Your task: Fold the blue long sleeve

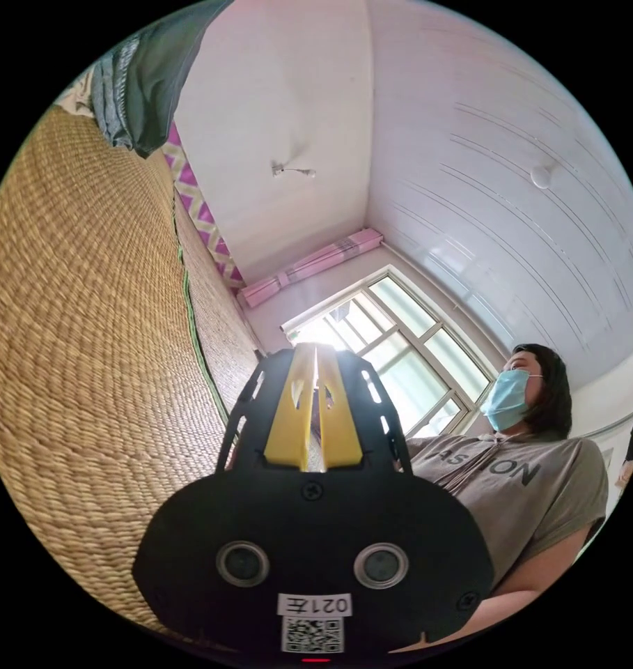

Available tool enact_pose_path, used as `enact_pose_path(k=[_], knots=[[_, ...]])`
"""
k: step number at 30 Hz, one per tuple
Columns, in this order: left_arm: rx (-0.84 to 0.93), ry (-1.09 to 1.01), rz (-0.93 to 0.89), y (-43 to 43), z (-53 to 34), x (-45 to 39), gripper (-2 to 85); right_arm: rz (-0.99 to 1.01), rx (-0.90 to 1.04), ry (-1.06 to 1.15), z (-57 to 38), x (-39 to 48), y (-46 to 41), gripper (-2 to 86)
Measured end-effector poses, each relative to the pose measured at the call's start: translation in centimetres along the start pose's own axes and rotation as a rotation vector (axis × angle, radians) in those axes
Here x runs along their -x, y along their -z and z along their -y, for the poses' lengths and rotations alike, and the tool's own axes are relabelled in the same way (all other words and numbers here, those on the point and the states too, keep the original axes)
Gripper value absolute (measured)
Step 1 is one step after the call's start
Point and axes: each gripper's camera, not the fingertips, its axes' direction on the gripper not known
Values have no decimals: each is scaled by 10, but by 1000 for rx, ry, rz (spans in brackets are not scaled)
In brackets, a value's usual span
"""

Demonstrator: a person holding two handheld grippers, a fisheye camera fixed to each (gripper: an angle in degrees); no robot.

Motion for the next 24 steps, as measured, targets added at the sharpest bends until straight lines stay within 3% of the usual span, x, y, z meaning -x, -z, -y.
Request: enact_pose_path(k=[3, 7, 11, 14, 17, 24], knots=[[3, 6, -1, -10, 5, -4, -9, 147, -32, 48, 18, 21, 69, 61], [6, 13, -1, -21, 12, -8, -9, 462, -55, 162, 26, 117, 143, 62], [1, 12, 0, -28, 18, -11, -9, 873, 33, 102, 21, 239, 137, 59], [-4, 16, 1, -32, 22, -13, -9, 944, 43, 138, 4, 335, 141, 58], [1, 17, -3, -37, 27, -13, -9, 878, 56, 198, -16, 402, 139, 66], [-4, 21, 4, -44, 40, -12, -9, 844, -62, 297, -59, 385, 169, 95]])
